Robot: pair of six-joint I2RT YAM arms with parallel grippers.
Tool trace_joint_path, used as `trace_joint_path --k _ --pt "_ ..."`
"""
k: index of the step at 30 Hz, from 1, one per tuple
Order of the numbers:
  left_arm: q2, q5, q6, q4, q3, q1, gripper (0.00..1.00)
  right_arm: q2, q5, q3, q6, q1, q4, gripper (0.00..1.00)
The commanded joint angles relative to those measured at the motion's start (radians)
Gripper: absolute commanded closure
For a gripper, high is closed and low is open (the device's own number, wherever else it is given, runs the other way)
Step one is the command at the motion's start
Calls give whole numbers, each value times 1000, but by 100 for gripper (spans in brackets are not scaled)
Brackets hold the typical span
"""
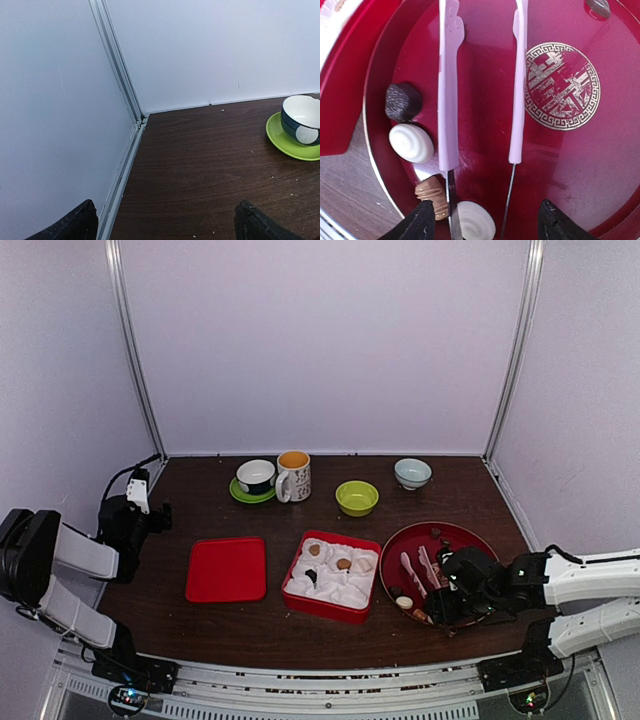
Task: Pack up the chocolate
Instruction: Pick up the clamp from the plate.
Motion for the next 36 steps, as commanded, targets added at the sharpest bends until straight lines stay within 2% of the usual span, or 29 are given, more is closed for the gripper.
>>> trace_joint_path --k 1,19,33,36 --pt "6 8 -4 57 11 10 2 60 49 54 -33 12 -26 32" --pt "6 8 -4 56 11 10 2 199 148 107 2 84 -39 55" --pt "6 8 -4 56 11 9 2 123 235 116 50 89 -87 80" --pt "6 8 -4 56 11 10 2 86 253 135 49 86 -113 81"
